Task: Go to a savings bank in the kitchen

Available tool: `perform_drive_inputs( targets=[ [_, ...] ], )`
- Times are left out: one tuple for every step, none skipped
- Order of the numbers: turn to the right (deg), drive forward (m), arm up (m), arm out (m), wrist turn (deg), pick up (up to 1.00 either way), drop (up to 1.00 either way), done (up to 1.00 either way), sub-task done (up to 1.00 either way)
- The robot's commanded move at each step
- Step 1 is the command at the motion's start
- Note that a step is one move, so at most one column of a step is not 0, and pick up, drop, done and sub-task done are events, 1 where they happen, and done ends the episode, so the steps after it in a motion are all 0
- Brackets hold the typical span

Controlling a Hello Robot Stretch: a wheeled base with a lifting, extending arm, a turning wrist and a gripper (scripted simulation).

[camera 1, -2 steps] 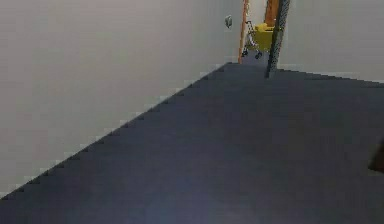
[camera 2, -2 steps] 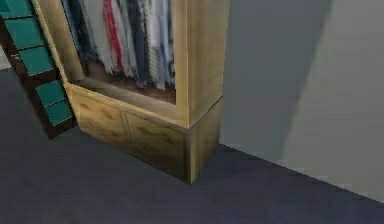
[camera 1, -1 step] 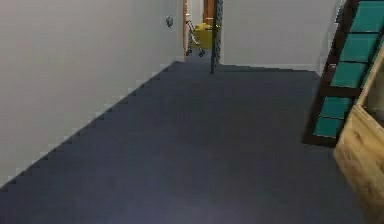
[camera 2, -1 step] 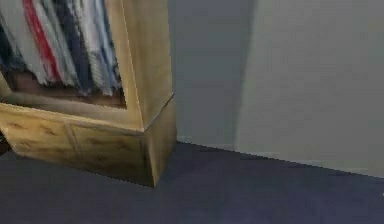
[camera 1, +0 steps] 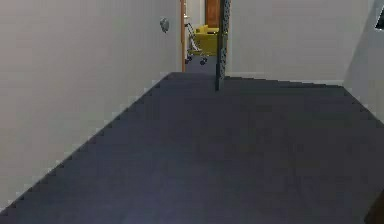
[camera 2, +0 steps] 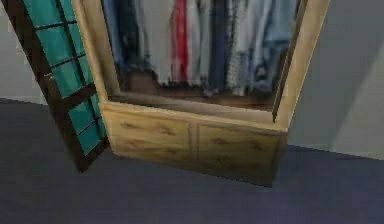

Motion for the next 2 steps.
perform_drive_inputs(
  targets=[
    [0.0,1.00,0.00,0.00,0.0,0.00,0.00,0.00,0.00],
    [0.0,1.00,0.00,0.00,0.0,0.00,0.00,0.00,0.00]
  ],
)
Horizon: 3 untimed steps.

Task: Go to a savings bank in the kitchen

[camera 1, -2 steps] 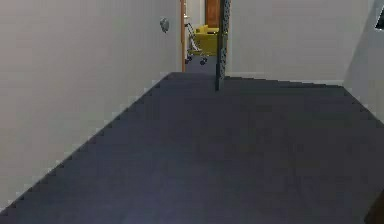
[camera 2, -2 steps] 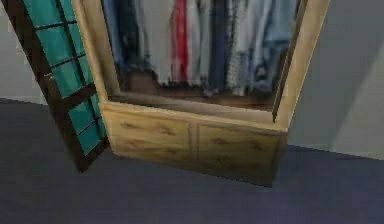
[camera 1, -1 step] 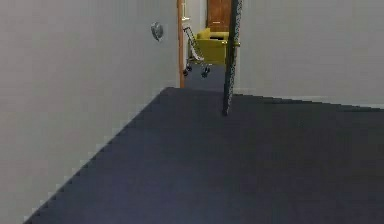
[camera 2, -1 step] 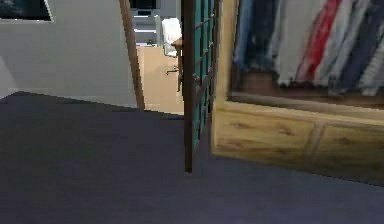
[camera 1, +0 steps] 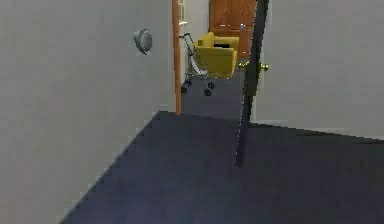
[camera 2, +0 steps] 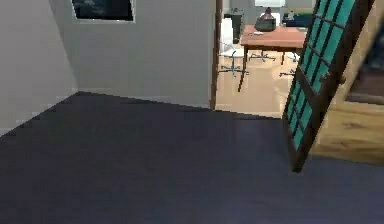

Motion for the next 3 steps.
perform_drive_inputs(
  targets=[
    [0.0,1.00,0.00,0.00,0.0,0.00,0.00,0.00,0.00],
    [0.0,0.55,0.00,0.00,0.0,0.00,0.00,0.00,0.00],
    [12.0,0.00,0.00,0.00,0.0,0.00,0.00,0.00,0.00]
  ],
)
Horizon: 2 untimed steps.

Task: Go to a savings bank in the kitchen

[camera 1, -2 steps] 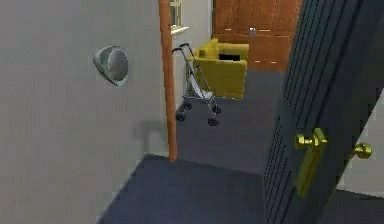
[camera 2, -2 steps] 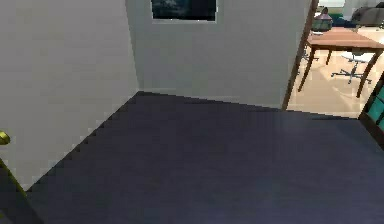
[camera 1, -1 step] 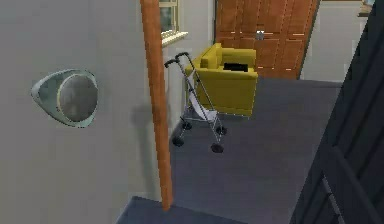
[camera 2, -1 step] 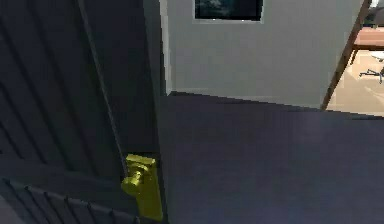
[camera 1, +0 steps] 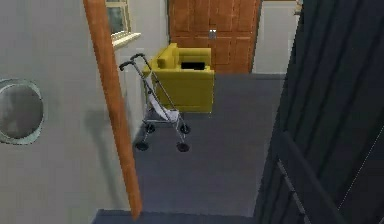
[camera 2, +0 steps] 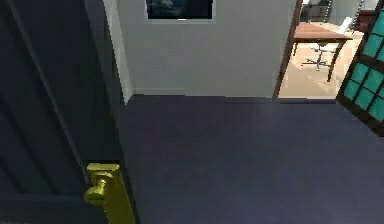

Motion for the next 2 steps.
perform_drive_inputs(
  targets=[
    [0.0,0.40,0.00,0.00,0.0,0.00,0.00,0.00,0.00],
    [18.0,0.00,0.00,0.00,0.0,0.00,0.00,0.00,0.00]
  ],
)
